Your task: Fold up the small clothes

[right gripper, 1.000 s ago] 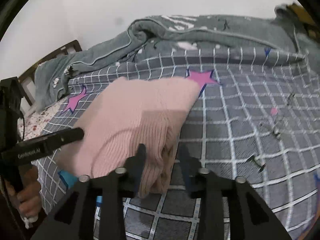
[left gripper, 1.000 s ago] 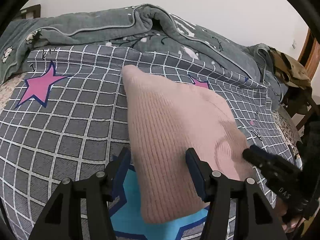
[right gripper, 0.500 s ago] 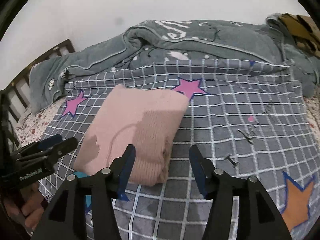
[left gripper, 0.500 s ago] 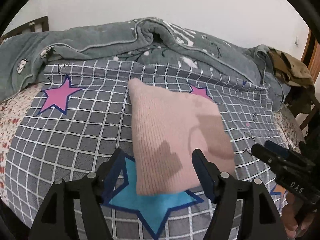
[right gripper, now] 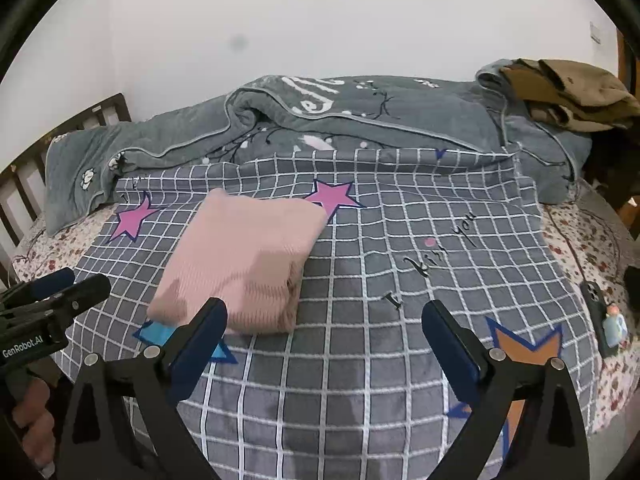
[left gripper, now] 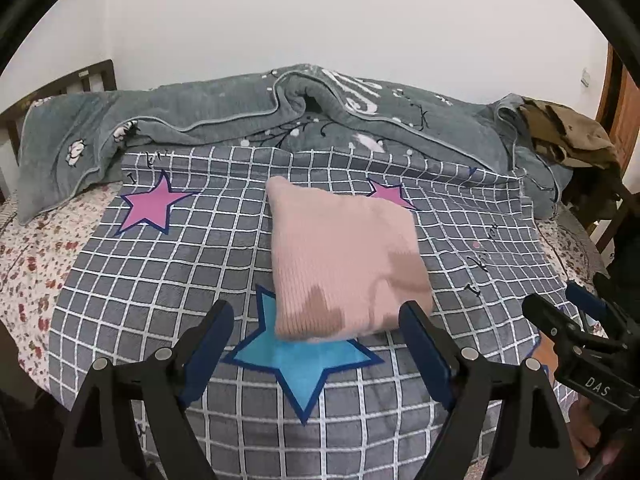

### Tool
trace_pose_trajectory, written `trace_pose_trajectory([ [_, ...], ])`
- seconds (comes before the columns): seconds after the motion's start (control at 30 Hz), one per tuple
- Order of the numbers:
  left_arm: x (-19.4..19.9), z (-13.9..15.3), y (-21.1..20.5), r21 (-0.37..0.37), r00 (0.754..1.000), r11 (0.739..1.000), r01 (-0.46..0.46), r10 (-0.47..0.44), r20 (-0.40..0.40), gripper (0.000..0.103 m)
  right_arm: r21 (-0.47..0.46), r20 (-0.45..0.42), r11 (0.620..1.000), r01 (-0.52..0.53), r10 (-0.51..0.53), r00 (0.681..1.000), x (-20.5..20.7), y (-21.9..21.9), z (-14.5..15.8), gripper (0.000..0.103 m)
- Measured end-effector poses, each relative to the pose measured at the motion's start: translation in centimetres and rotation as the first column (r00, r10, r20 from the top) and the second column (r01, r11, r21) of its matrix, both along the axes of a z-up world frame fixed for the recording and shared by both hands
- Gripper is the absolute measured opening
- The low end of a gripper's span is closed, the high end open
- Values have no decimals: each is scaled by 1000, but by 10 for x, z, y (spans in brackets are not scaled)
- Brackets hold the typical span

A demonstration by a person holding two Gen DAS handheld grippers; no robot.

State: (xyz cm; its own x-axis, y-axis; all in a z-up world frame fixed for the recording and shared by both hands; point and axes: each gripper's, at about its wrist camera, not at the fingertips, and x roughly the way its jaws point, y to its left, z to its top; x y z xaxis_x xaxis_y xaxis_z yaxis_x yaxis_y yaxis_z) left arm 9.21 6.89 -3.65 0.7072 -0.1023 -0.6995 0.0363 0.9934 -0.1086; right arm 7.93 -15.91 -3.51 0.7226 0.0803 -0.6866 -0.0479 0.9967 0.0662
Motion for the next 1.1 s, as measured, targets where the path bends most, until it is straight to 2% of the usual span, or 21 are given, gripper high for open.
trace_pose_trajectory([
  [0.47, -38, 12, -11, 20, 1000, 1000, 6, -6, 15, 85, -25, 15, 1000, 17, -17, 1000, -44, -7, 16, 97],
  [1.1, -49, 11, -6, 14, 1000, 1000, -2, 2, 5, 85, -33, 11, 999, 13, -12, 1000, -54, -2, 19, 97],
])
